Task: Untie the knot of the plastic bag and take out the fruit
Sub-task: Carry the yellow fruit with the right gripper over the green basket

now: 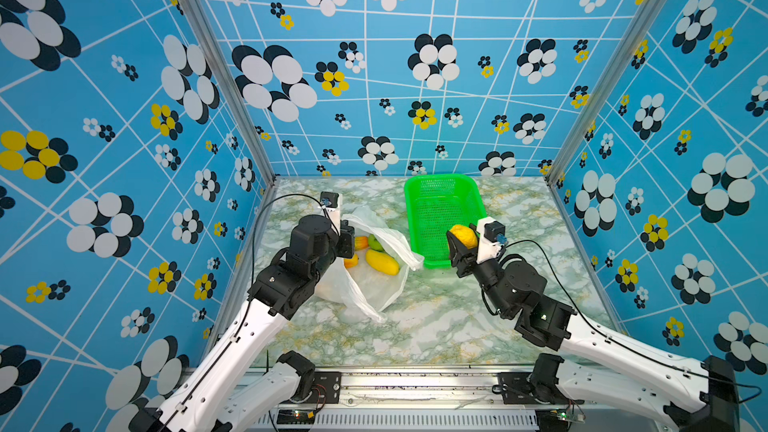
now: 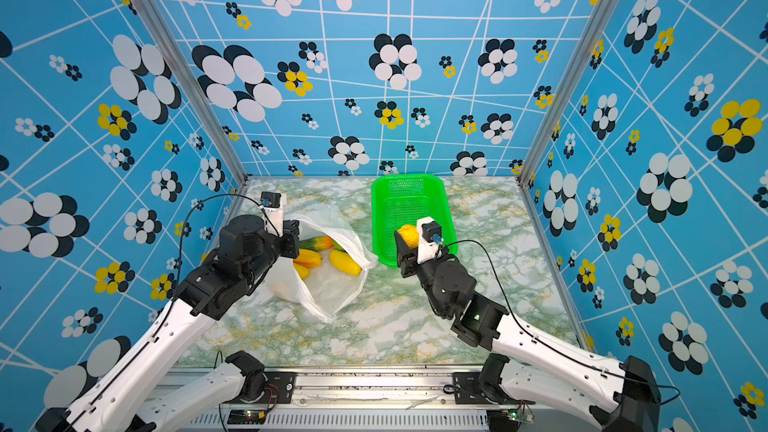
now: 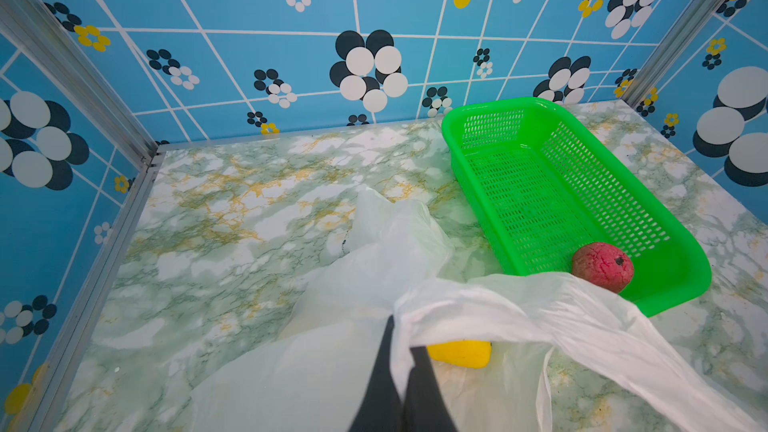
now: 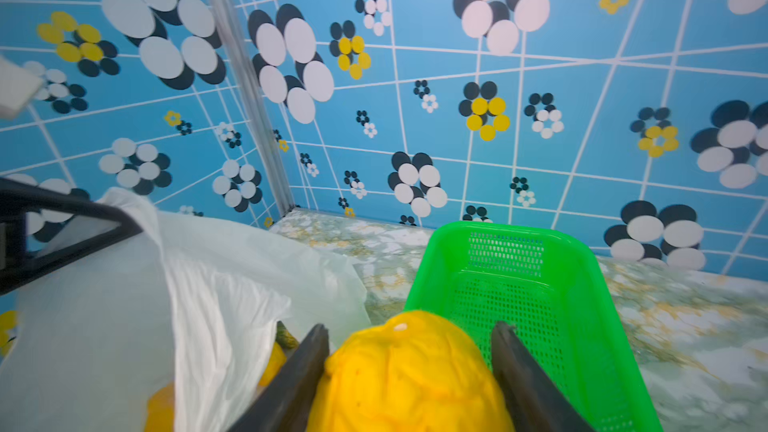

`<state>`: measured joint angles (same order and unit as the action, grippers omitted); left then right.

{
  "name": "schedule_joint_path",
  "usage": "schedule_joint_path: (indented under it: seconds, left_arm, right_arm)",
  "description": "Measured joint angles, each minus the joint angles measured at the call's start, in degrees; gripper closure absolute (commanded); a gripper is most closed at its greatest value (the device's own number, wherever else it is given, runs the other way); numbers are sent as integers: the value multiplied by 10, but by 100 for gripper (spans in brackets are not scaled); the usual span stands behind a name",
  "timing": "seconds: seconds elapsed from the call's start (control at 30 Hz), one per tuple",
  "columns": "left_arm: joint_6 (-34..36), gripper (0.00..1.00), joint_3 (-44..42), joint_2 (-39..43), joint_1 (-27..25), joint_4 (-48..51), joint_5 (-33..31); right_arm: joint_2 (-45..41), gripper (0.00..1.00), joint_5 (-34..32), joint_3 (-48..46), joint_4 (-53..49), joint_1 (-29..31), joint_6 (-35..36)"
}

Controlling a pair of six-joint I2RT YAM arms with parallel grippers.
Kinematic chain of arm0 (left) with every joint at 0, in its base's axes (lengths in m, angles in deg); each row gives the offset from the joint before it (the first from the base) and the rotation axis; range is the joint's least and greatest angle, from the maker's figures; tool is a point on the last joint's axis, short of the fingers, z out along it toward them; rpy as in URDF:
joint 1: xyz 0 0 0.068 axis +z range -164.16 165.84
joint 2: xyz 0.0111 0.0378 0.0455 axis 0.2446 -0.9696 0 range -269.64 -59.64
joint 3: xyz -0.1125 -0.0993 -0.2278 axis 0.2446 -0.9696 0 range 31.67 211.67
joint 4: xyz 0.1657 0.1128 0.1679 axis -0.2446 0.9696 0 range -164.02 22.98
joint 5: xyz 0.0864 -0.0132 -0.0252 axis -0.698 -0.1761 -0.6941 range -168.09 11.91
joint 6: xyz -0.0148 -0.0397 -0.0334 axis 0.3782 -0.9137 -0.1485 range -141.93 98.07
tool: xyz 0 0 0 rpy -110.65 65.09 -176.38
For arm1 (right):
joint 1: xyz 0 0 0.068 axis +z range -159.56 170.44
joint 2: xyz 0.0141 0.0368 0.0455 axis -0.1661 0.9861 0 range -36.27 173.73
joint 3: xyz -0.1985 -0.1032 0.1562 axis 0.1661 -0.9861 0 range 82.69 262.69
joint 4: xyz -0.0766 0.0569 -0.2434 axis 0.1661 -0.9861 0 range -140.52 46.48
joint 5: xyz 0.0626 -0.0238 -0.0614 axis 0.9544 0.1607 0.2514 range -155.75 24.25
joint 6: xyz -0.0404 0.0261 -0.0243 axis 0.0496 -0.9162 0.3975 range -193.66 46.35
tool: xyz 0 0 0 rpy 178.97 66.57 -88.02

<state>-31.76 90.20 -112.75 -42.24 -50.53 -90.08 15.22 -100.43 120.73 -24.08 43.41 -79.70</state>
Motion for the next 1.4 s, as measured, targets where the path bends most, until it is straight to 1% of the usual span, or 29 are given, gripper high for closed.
schedule_joint_path:
  seconds: [0.07, 0.17, 0.27, 0.4, 0.53, 0.63, 0.7, 0.8, 0.97, 1.03, 1.07, 1.2, 1.3, 1.4]
  left_arm:
    - [0, 100, -2, 0, 0, 0, 0]
    - [0, 100, -4, 3, 0, 0, 0]
    - [0, 100, -8, 11, 0, 1, 0]
    - [0, 100, -8, 19, 0, 1, 0]
    - [0, 100, -8, 21, 0, 1, 0]
    - [0, 100, -8, 21, 0, 1, 0]
    - [0, 100, -8, 21, 0, 1, 0]
    - [-1, 100, -8, 21, 0, 1, 0]
    - [-2, 100, -11, 21, 0, 1, 0]
    - [-2, 100, -11, 21, 0, 1, 0]
    - [-2, 100, -11, 21, 0, 1, 0]
    - [-5, 100, -11, 21, 0, 1, -10]
    - [-9, 100, -11, 20, 0, 3, -17]
    - [-13, 100, -11, 17, 0, 3, -18]
  right_arm:
    - [4, 76, -6, 0, -12, -32, -18]
    - [47, 75, -6, 16, -49, -83, -52]
    - [134, 75, 14, 64, -98, -132, -81]
    - [280, 75, 68, 168, -167, -193, -112]
    - [406, 74, 106, 262, -214, -227, -127]
    - [486, 75, 132, 323, -251, -235, -131]
    - [529, 72, 160, 350, -266, -235, -134]
    - [546, 67, 202, 343, -272, -231, -135]
    - [527, 57, 235, 294, -257, -210, -138]
    - [519, 47, 245, 276, -254, -202, -142]
    - [517, 44, 249, 269, -252, -200, -144]
    - [516, 35, 257, 262, -249, -200, -150]
    - [500, 21, 260, 249, -235, -200, -158]
    - [466, 15, 261, 223, -224, -199, -158]
